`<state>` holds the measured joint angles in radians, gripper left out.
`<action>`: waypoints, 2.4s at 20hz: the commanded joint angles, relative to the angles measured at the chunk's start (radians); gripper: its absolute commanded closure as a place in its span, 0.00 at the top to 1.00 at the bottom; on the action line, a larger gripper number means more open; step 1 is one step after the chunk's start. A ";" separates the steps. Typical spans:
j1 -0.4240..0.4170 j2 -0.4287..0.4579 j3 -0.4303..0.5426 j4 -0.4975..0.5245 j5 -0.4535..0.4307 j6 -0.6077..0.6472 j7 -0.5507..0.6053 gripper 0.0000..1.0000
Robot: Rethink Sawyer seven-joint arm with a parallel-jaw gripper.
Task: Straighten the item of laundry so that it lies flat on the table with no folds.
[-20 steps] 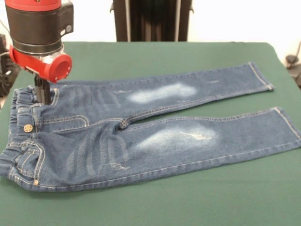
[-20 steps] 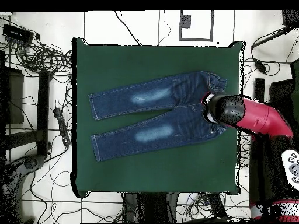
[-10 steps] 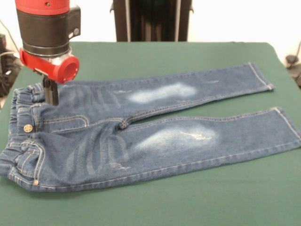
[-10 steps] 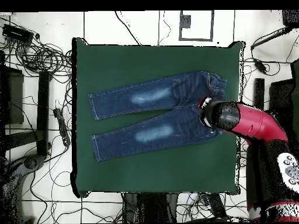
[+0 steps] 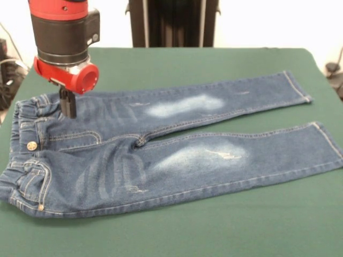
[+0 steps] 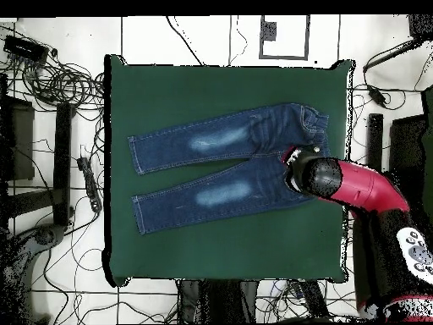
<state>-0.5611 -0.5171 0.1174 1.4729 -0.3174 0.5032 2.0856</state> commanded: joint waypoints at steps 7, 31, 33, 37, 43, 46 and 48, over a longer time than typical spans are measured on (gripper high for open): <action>-0.013 0.054 -0.005 0.155 0.072 -0.034 0.165 0.00; -0.004 0.218 -0.046 0.083 0.101 -0.169 0.189 0.00; -0.021 0.239 -0.031 0.073 0.100 -0.186 0.166 0.00; -0.050 0.228 -0.015 0.075 0.108 -0.155 0.124 0.00; -0.064 0.154 -0.015 0.106 0.127 -0.088 0.095 0.00; -0.064 0.128 -0.018 0.111 0.133 -0.061 0.087 0.00; -0.064 0.118 -0.021 0.112 0.134 -0.049 0.084 0.00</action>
<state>-0.6184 -0.4057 0.0513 1.5233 -0.2338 0.3815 2.0856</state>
